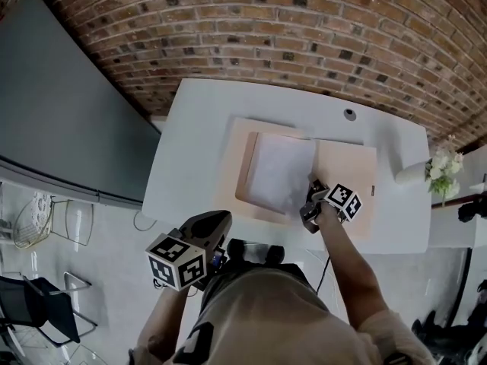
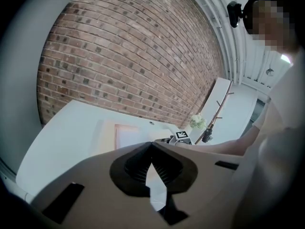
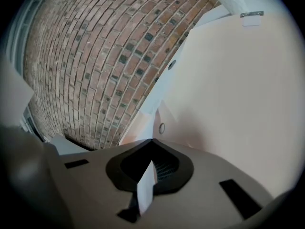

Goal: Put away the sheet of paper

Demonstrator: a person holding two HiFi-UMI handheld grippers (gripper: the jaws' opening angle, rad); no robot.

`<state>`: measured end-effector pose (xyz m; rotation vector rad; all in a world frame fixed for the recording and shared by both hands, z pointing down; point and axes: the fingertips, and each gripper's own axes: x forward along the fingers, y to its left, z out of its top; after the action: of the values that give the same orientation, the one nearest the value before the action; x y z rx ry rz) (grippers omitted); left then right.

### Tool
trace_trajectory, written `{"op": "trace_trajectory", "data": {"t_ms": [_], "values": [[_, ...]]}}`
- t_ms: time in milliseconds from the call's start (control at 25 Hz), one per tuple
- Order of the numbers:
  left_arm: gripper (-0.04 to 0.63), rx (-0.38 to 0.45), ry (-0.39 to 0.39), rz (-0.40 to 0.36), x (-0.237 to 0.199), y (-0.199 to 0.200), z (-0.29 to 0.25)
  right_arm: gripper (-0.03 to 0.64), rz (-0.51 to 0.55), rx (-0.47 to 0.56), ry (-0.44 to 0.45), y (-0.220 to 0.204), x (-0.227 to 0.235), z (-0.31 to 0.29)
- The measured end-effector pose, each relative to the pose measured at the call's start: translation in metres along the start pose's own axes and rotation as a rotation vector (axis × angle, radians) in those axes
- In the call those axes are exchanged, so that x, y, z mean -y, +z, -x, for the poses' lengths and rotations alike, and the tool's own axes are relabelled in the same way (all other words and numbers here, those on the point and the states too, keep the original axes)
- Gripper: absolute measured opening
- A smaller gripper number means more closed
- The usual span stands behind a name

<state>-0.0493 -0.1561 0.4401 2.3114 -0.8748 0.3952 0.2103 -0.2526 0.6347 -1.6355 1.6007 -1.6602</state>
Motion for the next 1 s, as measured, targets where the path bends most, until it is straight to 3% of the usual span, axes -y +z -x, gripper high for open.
{"op": "trace_trajectory", "data": {"t_ms": [520,1000], "values": [[0.014,-0.002,-0.041,0.018,-0.033,0.007,0.004,0.023,0.044,0.015,-0.046,0.000,-0.008,-0.005],[0.014,0.003,-0.030,0.044,-0.045,0.004,0.010,0.023,0.050,0.010,-0.063,-0.005,-0.010,-0.015]]}}
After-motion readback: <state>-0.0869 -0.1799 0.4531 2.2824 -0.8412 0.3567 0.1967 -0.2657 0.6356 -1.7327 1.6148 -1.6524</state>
